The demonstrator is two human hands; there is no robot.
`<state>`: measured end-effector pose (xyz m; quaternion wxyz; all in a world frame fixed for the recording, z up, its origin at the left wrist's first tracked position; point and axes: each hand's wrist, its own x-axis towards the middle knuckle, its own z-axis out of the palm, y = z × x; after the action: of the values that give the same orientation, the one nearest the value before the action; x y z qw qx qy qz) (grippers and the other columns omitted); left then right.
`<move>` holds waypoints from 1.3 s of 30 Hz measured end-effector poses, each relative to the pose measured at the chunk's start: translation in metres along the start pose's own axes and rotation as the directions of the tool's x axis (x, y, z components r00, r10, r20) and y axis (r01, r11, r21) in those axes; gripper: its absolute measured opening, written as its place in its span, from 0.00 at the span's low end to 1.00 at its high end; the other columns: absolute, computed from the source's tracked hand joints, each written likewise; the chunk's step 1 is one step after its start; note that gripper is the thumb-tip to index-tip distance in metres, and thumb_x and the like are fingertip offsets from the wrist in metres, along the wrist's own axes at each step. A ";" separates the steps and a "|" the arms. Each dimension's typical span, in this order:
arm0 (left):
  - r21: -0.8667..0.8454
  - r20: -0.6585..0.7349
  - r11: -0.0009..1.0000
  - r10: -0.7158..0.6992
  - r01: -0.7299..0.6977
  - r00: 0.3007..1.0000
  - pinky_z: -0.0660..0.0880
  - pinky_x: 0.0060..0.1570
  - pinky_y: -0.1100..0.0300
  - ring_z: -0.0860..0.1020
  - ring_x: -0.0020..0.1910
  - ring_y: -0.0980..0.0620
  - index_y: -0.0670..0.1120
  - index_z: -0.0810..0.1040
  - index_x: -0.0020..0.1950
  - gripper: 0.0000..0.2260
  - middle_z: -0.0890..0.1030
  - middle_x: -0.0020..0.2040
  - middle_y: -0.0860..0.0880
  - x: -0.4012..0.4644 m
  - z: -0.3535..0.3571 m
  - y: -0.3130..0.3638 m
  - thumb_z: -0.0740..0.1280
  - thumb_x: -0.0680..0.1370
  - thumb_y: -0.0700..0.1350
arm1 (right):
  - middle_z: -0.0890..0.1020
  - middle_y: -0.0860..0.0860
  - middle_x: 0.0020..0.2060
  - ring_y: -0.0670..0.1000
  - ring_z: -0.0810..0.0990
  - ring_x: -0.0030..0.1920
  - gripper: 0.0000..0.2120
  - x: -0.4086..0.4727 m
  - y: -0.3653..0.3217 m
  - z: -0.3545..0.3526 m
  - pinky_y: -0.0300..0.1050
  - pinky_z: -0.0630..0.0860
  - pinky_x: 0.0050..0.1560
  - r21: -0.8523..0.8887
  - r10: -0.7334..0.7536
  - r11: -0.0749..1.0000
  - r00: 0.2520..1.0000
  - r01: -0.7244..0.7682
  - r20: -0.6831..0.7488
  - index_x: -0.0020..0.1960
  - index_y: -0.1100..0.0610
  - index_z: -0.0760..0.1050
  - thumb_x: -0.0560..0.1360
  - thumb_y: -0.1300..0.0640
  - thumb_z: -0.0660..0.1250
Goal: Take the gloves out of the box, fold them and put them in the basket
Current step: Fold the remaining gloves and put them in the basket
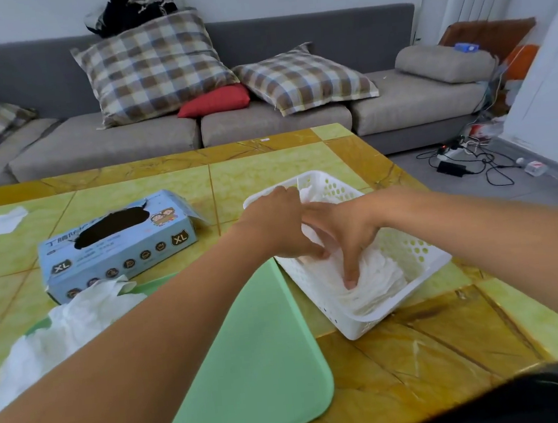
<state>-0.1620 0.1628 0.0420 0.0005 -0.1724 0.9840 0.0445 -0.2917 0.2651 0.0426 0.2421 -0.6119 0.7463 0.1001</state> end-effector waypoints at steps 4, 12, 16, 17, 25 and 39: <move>0.000 0.111 1.000 0.026 -0.026 0.994 0.75 0.58 0.49 0.75 0.62 0.45 0.48 0.65 0.73 0.46 0.71 0.62 0.50 0.003 0.000 -0.004 0.77 0.63 0.68 | 0.47 0.35 0.80 0.42 0.52 0.79 0.64 -0.013 0.018 -0.002 0.46 0.60 0.77 0.132 -0.005 0.991 0.977 0.034 -0.212 0.80 0.39 0.53 0.54 0.42 0.86; 0.109 0.379 0.994 -0.020 -0.023 0.925 0.74 0.62 0.53 0.75 0.59 0.48 0.48 0.73 0.70 0.41 0.76 0.59 0.51 0.015 -0.006 0.006 0.74 0.65 0.71 | 0.31 0.39 0.78 0.42 0.34 0.79 0.75 -0.002 0.024 0.005 0.51 0.52 0.80 -0.041 0.256 0.966 0.966 -0.257 -0.033 0.79 0.44 0.27 0.58 0.44 0.85; 0.060 0.359 0.998 -0.009 -0.014 0.933 0.74 0.63 0.52 0.75 0.63 0.47 0.47 0.72 0.71 0.41 0.76 0.64 0.50 0.017 -0.004 0.001 0.74 0.66 0.70 | 0.41 0.41 0.81 0.47 0.44 0.81 0.71 0.005 0.014 -0.007 0.54 0.56 0.79 -0.068 0.272 0.960 0.962 -0.271 0.013 0.82 0.46 0.36 0.57 0.37 0.83; 0.037 0.312 0.999 0.010 -0.022 0.950 0.74 0.63 0.52 0.75 0.64 0.47 0.48 0.72 0.71 0.40 0.76 0.65 0.50 0.014 -0.005 -0.002 0.73 0.67 0.69 | 0.51 0.42 0.81 0.49 0.52 0.81 0.68 0.001 0.010 -0.013 0.55 0.62 0.77 -0.027 0.269 0.963 0.963 -0.270 -0.023 0.82 0.46 0.43 0.56 0.35 0.83; -0.217 -0.205 0.973 0.031 -0.076 0.978 0.76 0.49 0.55 0.81 0.50 0.51 0.51 0.83 0.56 0.08 0.82 0.52 0.52 -0.082 -0.033 -0.102 0.69 0.79 0.49 | 0.86 0.43 0.40 0.39 0.81 0.40 0.08 -0.018 -0.127 -0.030 0.30 0.73 0.39 0.151 -0.130 0.953 0.804 0.263 -0.580 0.49 0.54 0.87 0.73 0.50 0.77; -0.222 0.022 0.952 -0.211 0.210 0.977 0.68 0.64 0.57 0.70 0.64 0.54 0.56 0.74 0.69 0.29 0.72 0.66 0.57 -0.274 0.019 -0.242 0.74 0.71 0.63 | 0.81 0.49 0.64 0.51 0.76 0.66 0.16 0.094 -0.282 0.081 0.55 0.74 0.64 0.043 -0.406 0.885 0.813 0.464 -0.417 0.67 0.49 0.80 0.81 0.50 0.66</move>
<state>0.1773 0.0310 0.0063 -0.0151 -0.2753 0.9488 0.1542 -0.0134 0.1549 -0.0309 0.1455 -0.7550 0.6244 -0.1377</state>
